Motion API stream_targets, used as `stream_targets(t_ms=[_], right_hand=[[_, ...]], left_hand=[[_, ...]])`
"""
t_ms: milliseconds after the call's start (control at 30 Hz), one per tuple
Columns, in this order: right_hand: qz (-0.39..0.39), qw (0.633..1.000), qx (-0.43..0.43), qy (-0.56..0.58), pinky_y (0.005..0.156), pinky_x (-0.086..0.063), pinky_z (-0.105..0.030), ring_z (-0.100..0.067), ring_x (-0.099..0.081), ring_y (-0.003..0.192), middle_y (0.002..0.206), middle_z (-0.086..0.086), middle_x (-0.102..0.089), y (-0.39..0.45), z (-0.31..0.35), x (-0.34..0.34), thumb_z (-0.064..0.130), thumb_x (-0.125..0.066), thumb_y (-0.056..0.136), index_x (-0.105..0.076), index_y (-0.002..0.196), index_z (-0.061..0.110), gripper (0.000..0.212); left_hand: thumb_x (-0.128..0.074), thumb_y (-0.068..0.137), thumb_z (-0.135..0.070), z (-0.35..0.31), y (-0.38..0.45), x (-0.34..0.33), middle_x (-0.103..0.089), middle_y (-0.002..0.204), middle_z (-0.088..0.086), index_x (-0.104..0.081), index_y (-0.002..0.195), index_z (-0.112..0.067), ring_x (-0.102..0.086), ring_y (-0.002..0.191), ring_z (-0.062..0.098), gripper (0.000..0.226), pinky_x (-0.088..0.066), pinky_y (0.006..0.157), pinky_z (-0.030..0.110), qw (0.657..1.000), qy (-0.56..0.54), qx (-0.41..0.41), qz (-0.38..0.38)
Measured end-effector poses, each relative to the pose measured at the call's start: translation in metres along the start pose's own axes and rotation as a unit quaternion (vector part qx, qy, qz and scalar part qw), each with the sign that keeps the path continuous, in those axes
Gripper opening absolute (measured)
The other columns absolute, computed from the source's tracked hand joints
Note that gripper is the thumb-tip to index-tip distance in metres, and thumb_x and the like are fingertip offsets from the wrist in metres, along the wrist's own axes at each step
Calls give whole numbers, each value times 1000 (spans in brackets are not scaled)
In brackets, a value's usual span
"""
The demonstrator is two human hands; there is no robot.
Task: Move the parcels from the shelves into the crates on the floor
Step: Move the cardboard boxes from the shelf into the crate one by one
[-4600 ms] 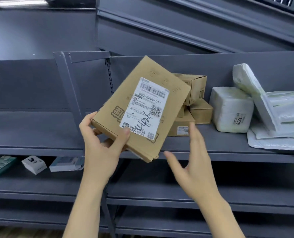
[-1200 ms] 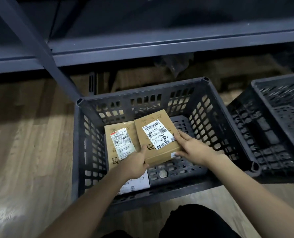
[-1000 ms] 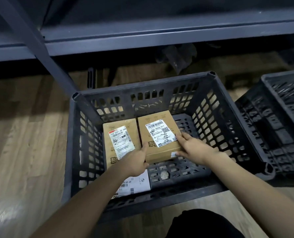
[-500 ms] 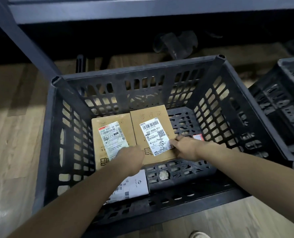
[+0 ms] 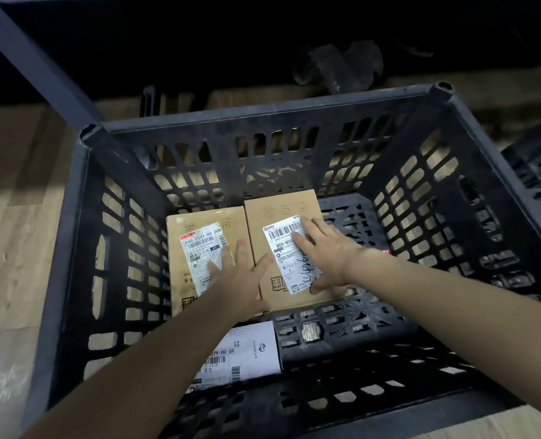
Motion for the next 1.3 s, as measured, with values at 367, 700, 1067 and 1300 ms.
stream_targets(t_ms=[367,700,1067,1300], right_hand=[[17,998,30,45,115,-25,-44,-28,8,145,156,-12,19,-4,2,-6,49,-65,82,5,151,16,103],[38,996,81,-7,116,-22,-41,-28,10,145,155,-14,24,-19,11,-24,41,-53,93,9,151,17,88],[38,999,23,15,120,-3,-38,-24,19,144,154,-12,26,-11,-14,-18,61,-66,75,18,148,12,121],[42,999,6,17,120,-8,-40,-23,19,144,154,-10,28,-9,-15,-22,63,-67,74,18,149,14,123]], left_hand=[[-53,87,-56,2,-2,3,24,154,13,9,149,-38,10,141,45,89,-6,114,52,1000,-10,-21,-7],[-55,88,-52,-3,1,1,22,155,13,7,149,-37,5,141,47,88,-16,113,53,1000,13,-21,13],[-64,78,-59,-4,9,16,16,157,0,-1,150,-33,-19,134,38,100,-42,97,46,998,47,-29,-13],[-67,78,-54,-4,10,9,20,157,-5,1,151,-34,-6,139,41,102,-40,102,51,1000,9,-13,11]])
Point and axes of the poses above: each hand's wrist, its own y-axis towards the middle knuckle, its own x-axis out of the back of the hand, z = x × y, the point moved 9 cm from there along y, towards the middle knuckle
